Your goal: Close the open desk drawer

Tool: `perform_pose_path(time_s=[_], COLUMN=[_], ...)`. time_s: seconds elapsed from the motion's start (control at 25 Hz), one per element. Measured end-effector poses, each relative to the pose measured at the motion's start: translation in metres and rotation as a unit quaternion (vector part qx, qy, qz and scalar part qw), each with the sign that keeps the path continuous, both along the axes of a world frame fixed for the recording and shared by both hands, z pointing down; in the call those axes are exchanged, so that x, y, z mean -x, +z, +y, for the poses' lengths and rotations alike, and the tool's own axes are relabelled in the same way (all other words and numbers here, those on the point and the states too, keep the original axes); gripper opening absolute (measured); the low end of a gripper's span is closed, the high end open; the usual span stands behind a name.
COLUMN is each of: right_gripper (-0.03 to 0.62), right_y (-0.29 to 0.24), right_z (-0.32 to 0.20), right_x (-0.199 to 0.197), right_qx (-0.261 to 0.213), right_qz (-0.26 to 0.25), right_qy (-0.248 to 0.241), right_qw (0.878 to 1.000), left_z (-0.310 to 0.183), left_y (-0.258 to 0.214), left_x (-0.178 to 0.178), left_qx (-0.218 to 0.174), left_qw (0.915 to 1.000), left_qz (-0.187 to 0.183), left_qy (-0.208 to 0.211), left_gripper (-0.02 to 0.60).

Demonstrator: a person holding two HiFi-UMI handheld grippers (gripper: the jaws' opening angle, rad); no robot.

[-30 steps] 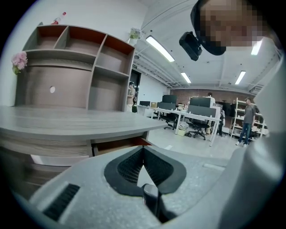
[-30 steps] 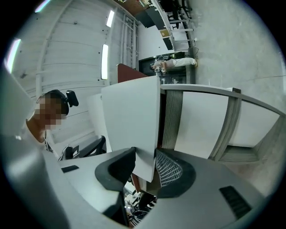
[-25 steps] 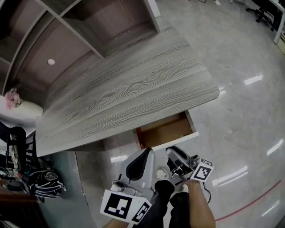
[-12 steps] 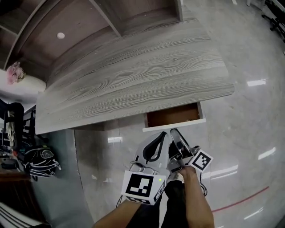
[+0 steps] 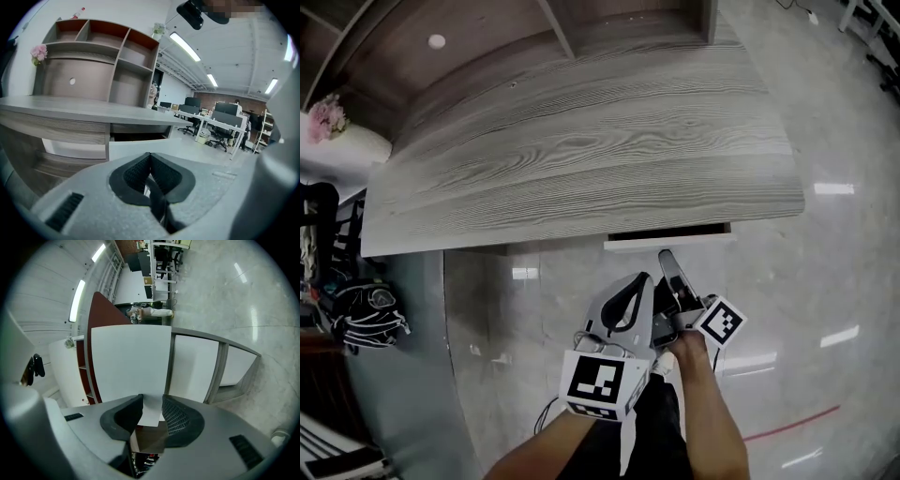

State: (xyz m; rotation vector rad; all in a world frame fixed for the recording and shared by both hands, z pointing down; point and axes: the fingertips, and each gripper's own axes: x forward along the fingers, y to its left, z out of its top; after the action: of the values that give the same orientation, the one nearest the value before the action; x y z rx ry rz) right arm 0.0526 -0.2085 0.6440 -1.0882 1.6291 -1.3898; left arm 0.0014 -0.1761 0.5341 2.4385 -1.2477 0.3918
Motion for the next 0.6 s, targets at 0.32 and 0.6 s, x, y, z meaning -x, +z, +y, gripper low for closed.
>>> perform_pose_path(time_s=[0.32, 0.6], right_gripper=[0.052, 0.044], right_y=[-0.002, -0.001], right_z=[-0.028, -0.048], right_x=[-0.004, -0.009], right_qx=[0.031, 0.043], right_qz=[0.018, 0.029], right_qy=[-0.006, 0.000], right_qw=[0.999, 0.999], left_z=[-0.008, -0.013], left_y=[-0.005, -0.010], left_x=[-0.001, 0.005], left_qx=[0.004, 0.007], left_qw=[1.0000, 1.0000], left_qz=[0.003, 0.004], left_qy=[0.002, -0.001], left_gripper=[0.005, 0.005])
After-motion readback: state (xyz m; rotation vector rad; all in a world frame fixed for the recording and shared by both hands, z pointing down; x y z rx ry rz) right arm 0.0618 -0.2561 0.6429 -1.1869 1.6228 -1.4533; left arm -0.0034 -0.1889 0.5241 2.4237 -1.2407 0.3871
